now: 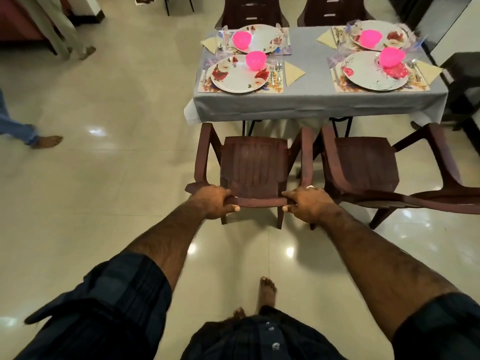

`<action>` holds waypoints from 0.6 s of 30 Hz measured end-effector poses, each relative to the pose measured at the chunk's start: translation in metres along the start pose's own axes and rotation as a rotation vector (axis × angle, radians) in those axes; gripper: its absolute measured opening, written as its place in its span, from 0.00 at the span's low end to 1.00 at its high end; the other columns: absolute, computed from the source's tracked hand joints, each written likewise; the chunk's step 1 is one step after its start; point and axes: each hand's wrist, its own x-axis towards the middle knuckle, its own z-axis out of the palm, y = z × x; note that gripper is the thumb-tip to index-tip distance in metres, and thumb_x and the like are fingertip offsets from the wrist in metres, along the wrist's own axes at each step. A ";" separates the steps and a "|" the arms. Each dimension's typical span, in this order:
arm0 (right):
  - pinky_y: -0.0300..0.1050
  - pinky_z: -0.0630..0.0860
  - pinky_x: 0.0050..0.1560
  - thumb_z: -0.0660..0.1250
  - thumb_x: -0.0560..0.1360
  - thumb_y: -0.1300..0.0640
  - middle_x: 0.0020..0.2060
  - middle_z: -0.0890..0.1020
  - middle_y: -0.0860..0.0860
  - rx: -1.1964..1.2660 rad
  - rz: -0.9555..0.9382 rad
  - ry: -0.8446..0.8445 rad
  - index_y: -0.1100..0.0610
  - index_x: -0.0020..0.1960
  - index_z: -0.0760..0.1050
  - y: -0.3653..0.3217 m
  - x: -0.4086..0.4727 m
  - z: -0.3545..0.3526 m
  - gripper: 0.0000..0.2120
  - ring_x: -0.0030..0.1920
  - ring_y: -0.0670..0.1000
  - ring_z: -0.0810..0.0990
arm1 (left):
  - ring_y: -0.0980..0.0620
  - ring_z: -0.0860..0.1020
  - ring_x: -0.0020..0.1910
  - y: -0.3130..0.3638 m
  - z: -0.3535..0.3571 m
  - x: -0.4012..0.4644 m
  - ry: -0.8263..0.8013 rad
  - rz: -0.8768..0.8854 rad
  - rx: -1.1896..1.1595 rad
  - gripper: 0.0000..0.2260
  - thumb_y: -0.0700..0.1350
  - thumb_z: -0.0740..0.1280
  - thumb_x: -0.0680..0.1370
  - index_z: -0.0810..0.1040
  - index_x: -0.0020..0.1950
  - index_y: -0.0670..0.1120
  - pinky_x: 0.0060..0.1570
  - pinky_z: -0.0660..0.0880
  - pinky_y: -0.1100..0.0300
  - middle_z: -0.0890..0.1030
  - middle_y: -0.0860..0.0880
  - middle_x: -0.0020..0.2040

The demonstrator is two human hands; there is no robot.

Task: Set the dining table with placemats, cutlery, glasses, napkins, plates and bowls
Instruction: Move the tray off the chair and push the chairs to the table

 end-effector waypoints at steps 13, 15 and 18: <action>0.57 0.79 0.60 0.59 0.81 0.34 0.54 0.81 0.47 0.021 -0.014 -0.054 0.43 0.68 0.74 -0.018 0.009 -0.006 0.21 0.55 0.52 0.79 | 0.52 0.82 0.54 -0.043 0.013 0.003 0.087 0.055 0.060 0.32 0.78 0.49 0.74 0.77 0.64 0.62 0.52 0.82 0.49 0.84 0.60 0.55; 0.57 0.80 0.60 0.61 0.80 0.35 0.53 0.81 0.47 0.037 0.002 -0.049 0.43 0.66 0.75 -0.023 0.007 -0.007 0.20 0.55 0.53 0.80 | 0.52 0.82 0.53 -0.043 0.009 0.000 0.084 0.061 0.071 0.33 0.78 0.48 0.73 0.78 0.63 0.61 0.50 0.82 0.50 0.84 0.60 0.53; 0.57 0.80 0.60 0.64 0.78 0.34 0.54 0.81 0.46 0.046 0.014 -0.062 0.42 0.65 0.76 -0.032 0.004 -0.009 0.20 0.57 0.52 0.79 | 0.51 0.82 0.50 -0.044 0.010 -0.005 0.091 0.092 0.110 0.32 0.78 0.49 0.74 0.79 0.60 0.59 0.48 0.80 0.52 0.84 0.57 0.51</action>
